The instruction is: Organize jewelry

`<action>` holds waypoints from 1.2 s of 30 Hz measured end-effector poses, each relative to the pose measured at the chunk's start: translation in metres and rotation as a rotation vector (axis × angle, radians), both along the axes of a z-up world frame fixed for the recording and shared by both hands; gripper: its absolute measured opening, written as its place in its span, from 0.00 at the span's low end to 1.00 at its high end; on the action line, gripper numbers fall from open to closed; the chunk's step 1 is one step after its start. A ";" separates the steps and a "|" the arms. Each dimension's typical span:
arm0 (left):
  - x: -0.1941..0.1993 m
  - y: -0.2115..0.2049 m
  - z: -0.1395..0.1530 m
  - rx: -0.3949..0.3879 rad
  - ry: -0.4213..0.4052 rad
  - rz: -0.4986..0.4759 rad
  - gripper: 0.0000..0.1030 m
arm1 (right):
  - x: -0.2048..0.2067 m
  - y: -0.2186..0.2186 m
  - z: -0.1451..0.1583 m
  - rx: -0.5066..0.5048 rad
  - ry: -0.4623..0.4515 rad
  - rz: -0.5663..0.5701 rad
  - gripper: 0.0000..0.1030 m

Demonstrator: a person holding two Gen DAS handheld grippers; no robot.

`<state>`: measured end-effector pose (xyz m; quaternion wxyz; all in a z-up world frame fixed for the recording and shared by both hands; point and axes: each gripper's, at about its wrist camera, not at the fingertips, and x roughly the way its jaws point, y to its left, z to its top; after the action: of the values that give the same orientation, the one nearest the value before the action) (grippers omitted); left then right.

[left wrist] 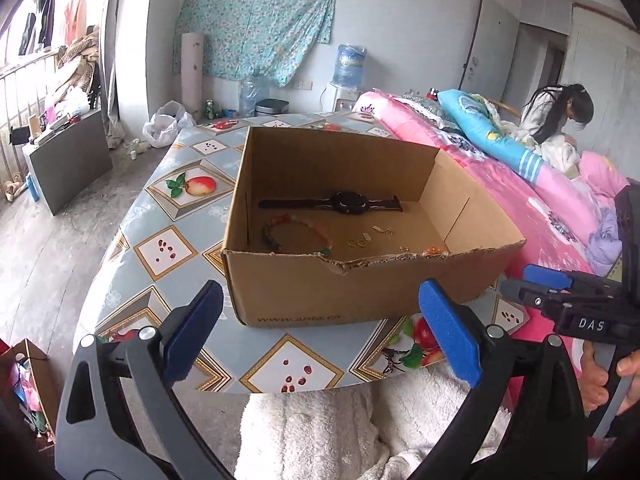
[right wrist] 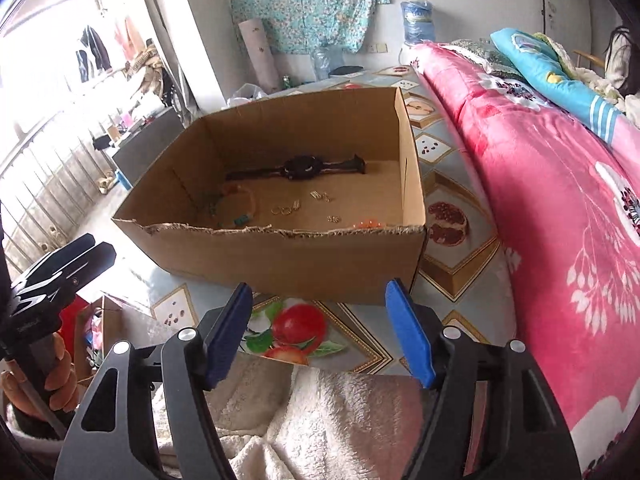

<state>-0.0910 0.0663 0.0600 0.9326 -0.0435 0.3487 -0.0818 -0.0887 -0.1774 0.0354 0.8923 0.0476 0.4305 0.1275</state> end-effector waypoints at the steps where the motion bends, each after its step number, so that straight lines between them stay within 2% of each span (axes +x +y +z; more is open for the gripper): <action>1: 0.003 -0.003 -0.003 0.006 0.011 -0.004 0.92 | 0.000 0.003 -0.001 -0.010 0.005 -0.005 0.69; 6: 0.013 -0.015 -0.012 0.102 0.048 0.042 0.92 | 0.006 0.008 -0.001 -0.049 -0.012 -0.041 0.81; 9: 0.019 -0.014 -0.011 0.097 0.064 0.084 0.92 | 0.010 0.012 -0.002 -0.083 -0.015 -0.038 0.82; 12: 0.028 -0.012 -0.014 0.089 0.121 0.120 0.92 | 0.013 0.017 -0.003 -0.083 0.002 -0.034 0.83; 18: 0.037 -0.027 -0.022 0.173 0.167 0.119 0.92 | 0.019 0.021 -0.006 -0.094 0.024 -0.044 0.84; 25: 0.048 -0.030 -0.027 0.152 0.240 0.141 0.92 | 0.028 0.018 -0.010 -0.084 0.064 -0.075 0.84; 36: 0.062 -0.032 -0.027 0.173 0.268 0.149 0.92 | 0.035 0.018 -0.012 -0.067 0.096 -0.085 0.86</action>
<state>-0.0291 0.0338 0.0332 0.8816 0.0006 0.4714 0.0242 -0.0532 -0.1591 0.0231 0.8762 0.0421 0.4745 0.0726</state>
